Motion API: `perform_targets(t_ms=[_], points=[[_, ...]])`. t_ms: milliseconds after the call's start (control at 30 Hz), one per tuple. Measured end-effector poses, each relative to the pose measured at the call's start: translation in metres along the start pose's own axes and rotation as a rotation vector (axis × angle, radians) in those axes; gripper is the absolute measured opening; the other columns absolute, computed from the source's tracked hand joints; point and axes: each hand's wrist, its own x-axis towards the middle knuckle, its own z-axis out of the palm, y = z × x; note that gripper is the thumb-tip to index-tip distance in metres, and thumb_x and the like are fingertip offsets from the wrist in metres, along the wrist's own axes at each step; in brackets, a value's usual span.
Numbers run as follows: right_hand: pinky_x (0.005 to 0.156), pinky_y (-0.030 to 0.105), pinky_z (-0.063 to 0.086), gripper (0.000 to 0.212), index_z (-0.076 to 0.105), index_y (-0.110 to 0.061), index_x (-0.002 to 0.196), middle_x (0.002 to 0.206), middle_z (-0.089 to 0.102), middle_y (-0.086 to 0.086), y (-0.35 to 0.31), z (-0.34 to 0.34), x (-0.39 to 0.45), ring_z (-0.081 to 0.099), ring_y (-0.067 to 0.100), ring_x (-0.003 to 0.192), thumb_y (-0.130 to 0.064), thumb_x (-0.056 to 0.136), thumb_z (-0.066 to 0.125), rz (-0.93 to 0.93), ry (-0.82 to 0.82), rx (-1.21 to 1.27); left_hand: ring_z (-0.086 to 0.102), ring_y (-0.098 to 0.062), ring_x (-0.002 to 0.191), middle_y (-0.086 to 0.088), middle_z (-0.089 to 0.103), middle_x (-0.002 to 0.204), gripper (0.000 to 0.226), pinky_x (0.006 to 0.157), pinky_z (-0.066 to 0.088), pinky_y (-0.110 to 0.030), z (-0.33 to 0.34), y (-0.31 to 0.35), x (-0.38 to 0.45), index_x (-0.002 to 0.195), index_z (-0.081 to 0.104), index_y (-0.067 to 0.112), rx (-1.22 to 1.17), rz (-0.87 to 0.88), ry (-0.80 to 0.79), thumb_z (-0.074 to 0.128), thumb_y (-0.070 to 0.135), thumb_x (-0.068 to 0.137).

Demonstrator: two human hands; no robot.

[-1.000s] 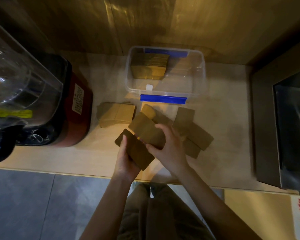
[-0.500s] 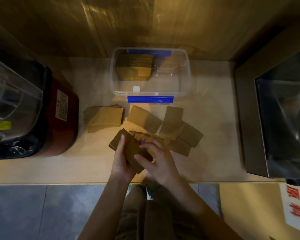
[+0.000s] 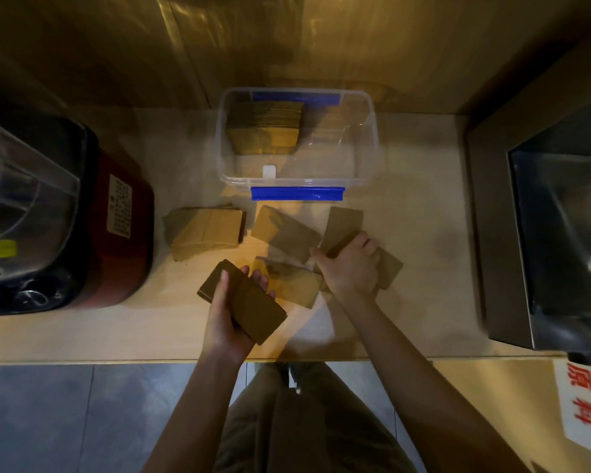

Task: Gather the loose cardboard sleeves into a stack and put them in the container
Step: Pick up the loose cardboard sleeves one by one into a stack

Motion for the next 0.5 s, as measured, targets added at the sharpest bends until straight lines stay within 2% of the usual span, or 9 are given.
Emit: perform_targets(t_ms=[133, 267, 400, 500], points=[[0.093, 0.046, 0.042, 0.083, 0.032, -0.003, 0.125, 0.128, 0.039, 0.020, 0.000, 0.006, 0.003, 0.041, 0.035, 0.116, -0.050, 0.068, 0.070, 0.014, 0.022, -0.086, 0.068, -0.016, 0.085, -0.001, 0.072, 0.089, 0.070, 0.080, 0.055, -0.034, -0.001, 0.002, 0.000, 0.101, 0.065, 0.019, 0.011, 0.004, 0.007, 0.087, 0.045, 0.039], [0.091, 0.044, 0.042, 0.081, 0.033, -0.002, 0.125, 0.129, 0.038, 0.019, -0.001, 0.002, 0.006, 0.041, 0.035, 0.114, -0.048, 0.069, 0.069, 0.041, -0.010, -0.069, 0.068, -0.016, 0.087, -0.001, 0.072, 0.091, 0.067, 0.083, 0.054, -0.035, -0.002, 0.003, -0.001, 0.101, 0.066, 0.019, 0.018, 0.000, -0.002, 0.085, 0.046, 0.043], [0.092, 0.043, 0.041, 0.077, 0.039, -0.004, 0.125, 0.129, 0.040, 0.018, 0.000, -0.012, 0.004, 0.043, 0.034, 0.116, -0.047, 0.069, 0.070, 0.107, -0.016, 0.097, 0.068, -0.017, 0.088, -0.002, 0.072, 0.092, 0.064, 0.089, 0.051, -0.037, 0.000, 0.003, -0.002, 0.100, 0.068, 0.018, 0.025, -0.003, -0.016, 0.084, 0.047, 0.045], [0.089, 0.036, 0.040, 0.071, 0.044, -0.010, 0.124, 0.127, 0.042, 0.013, 0.007, -0.028, -0.009, 0.045, 0.025, 0.108, -0.040, 0.067, 0.074, 0.110, -0.017, 0.333, 0.068, -0.017, 0.088, -0.003, 0.071, 0.092, 0.061, 0.091, 0.049, -0.037, 0.003, 0.004, -0.003, 0.098, 0.069, 0.018, 0.030, -0.007, -0.035, 0.083, 0.047, 0.047]])
